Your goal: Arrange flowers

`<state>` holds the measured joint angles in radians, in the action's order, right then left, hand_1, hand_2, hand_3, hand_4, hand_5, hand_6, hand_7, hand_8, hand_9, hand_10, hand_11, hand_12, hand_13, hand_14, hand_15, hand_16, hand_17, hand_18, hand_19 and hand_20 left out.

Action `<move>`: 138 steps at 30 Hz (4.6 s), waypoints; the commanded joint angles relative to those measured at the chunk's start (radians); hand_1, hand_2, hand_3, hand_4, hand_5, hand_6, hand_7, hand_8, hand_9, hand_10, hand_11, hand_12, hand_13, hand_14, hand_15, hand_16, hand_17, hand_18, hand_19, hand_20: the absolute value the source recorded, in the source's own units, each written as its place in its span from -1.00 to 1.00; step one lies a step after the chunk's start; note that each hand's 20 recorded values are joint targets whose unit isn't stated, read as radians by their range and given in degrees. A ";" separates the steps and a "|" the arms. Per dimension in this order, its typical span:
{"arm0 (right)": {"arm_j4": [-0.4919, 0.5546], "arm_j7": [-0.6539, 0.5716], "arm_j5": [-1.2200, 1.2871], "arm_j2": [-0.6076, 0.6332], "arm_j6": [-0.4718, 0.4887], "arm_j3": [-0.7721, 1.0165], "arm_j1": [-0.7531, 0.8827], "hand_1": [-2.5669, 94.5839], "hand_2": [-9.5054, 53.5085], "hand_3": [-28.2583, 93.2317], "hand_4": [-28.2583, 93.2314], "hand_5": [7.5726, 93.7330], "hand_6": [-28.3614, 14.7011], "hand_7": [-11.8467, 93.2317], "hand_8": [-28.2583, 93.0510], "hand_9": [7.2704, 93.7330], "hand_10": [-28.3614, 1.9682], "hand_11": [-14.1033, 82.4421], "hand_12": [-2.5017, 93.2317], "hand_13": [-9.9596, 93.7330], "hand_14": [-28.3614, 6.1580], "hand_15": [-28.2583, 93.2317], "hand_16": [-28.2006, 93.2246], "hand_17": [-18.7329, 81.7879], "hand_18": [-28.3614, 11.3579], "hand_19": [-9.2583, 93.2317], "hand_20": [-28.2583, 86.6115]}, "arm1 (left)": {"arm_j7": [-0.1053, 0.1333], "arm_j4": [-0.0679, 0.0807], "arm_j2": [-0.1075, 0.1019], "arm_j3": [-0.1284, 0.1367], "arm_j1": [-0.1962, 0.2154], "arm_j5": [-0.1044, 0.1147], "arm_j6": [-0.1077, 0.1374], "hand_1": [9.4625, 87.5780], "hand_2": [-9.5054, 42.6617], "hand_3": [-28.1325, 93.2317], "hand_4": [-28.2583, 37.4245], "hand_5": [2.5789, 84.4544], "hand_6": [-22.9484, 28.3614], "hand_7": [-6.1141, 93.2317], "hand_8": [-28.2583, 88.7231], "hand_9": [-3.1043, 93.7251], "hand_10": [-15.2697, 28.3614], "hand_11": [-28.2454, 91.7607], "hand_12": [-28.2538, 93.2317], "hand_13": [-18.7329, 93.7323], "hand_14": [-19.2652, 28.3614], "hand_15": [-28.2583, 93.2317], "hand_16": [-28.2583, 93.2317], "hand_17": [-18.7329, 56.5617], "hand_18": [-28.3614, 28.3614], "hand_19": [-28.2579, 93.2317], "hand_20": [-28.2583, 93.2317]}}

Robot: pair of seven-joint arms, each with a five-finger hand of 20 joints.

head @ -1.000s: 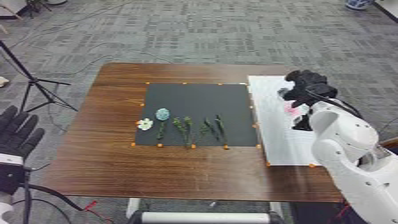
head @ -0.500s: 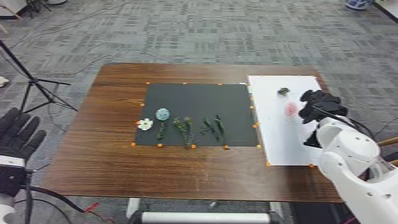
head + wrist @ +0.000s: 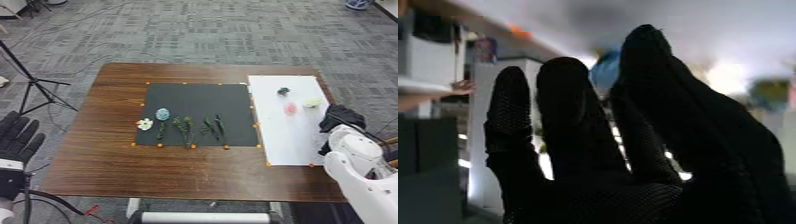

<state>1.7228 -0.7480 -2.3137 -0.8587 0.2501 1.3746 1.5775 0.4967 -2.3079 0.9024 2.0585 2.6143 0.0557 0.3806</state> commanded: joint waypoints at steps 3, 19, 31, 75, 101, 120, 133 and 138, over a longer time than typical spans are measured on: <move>-0.091 0.026 -0.025 -0.005 -0.131 -0.066 -0.041 0.30 -1.00 0.63 -1.00 0.01 0.05 -0.54 -0.72 -0.02 -0.19 -0.38 -0.68 0.29 0.11 0.63 0.03 -0.13 -0.81 0.66 0.10 | 0.019 -0.011 -0.001 -0.014 -0.002 0.016 0.022 -0.65 0.15 0.56 -1.00 -0.11 0.23 -0.62 -0.65 -0.23 0.36 -0.19 -0.31 -0.24 0.37 -0.05 -0.58 -0.59 0.37 -0.22 -0.32; -0.126 0.019 -0.090 0.024 -0.372 -0.101 -0.003 0.45 -1.00 0.52 -1.00 0.60 0.33 -0.25 -0.45 0.82 0.40 -0.43 0.00 0.65 0.33 0.57 0.16 0.05 -0.70 0.67 0.18 | -0.002 -0.007 0.000 -0.008 -0.004 0.006 0.012 -0.65 0.16 0.56 -1.00 -0.11 0.24 -0.61 -0.65 -0.23 0.36 -0.18 -0.31 -0.24 0.38 -0.04 -0.58 -0.59 0.37 -0.22 -0.32; 0.171 0.208 0.051 0.022 -0.493 -0.295 -0.139 0.43 -1.00 0.56 -1.00 0.60 0.33 -0.24 -0.44 0.82 0.40 -0.43 0.03 0.65 0.32 0.58 0.16 0.04 -0.71 0.70 0.19 | 0.006 -0.015 0.002 0.017 0.025 0.008 0.003 -0.66 0.16 0.56 -1.00 -0.11 0.24 -0.62 -0.65 -0.23 0.36 -0.18 -0.31 -0.24 0.38 -0.05 -0.58 -0.59 0.37 -0.22 -0.32; -0.192 0.371 0.057 -0.425 -0.340 -0.775 -0.464 0.38 -1.00 0.57 -1.00 0.48 0.34 -0.22 -0.53 0.73 0.39 -0.46 -0.03 0.58 0.31 0.57 0.18 -0.01 -0.67 0.65 0.18 | -0.069 0.014 -0.023 -0.046 -0.064 -0.024 0.015 -0.65 0.15 0.56 -1.00 -0.11 0.24 -0.62 -0.64 -0.23 0.36 -0.19 -0.31 -0.24 0.38 -0.05 -0.58 -0.59 0.37 -0.22 -0.32; -0.173 0.355 -0.047 -0.400 -0.195 -0.732 -0.464 0.18 -1.00 0.71 -1.00 0.32 0.31 -0.31 -0.77 0.19 -0.08 -0.07 -0.43 0.26 -0.01 0.65 0.20 -0.11 -0.72 0.64 0.15 | -0.043 0.006 -0.009 -0.015 -0.032 -0.013 0.020 -0.66 0.15 0.57 -1.00 -0.11 0.24 -0.62 -0.64 -0.23 0.36 -0.19 -0.31 -0.24 0.38 -0.05 -0.58 -0.59 0.37 -0.22 -0.32; -0.141 0.335 -0.030 -0.390 -0.244 -0.727 -0.451 0.08 -1.00 0.81 -1.00 0.30 0.36 -0.37 -0.78 -0.17 -0.44 -0.11 -0.50 0.14 -0.30 0.79 0.01 -0.16 -0.77 0.64 0.13 | -0.059 0.007 -0.009 -0.012 -0.039 -0.014 0.023 -0.65 0.15 0.56 -1.00 -0.11 0.24 -0.62 -0.64 -0.23 0.36 -0.19 -0.31 -0.24 0.38 -0.05 -0.58 -0.59 0.37 -0.22 -0.32; -0.182 0.328 -0.040 -0.391 -0.394 -0.785 -0.476 0.21 -1.00 0.59 -1.00 0.59 0.32 -0.32 -0.57 0.07 -0.23 -0.18 -0.54 0.21 -0.16 0.72 0.05 -0.10 -0.75 0.64 0.10 | -0.049 0.010 -0.020 -0.024 -0.044 -0.007 0.025 -0.65 0.15 0.56 -1.00 -0.11 0.24 -0.61 -0.65 -0.23 0.36 -0.19 -0.31 -0.24 0.38 -0.05 -0.58 -0.59 0.37 -0.22 -0.32; -0.135 0.333 -0.026 -0.375 -0.366 -0.736 -0.452 0.21 -1.00 0.63 -1.00 0.45 0.26 -0.27 -0.58 0.08 -0.20 -0.17 -0.53 0.23 -0.11 0.69 0.12 -0.09 -0.76 0.65 0.09 | -0.042 0.006 -0.009 -0.024 -0.039 -0.008 0.024 -0.65 0.15 0.56 -1.00 -0.11 0.24 -0.62 -0.64 -0.23 0.36 -0.19 -0.31 -0.24 0.38 -0.05 -0.58 -0.59 0.37 -0.22 -0.32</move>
<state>1.5392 -0.4209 -2.3358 -1.2476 -0.1302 0.5898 1.1067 0.4463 -2.2947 0.8830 2.0363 2.5708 0.0438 0.3970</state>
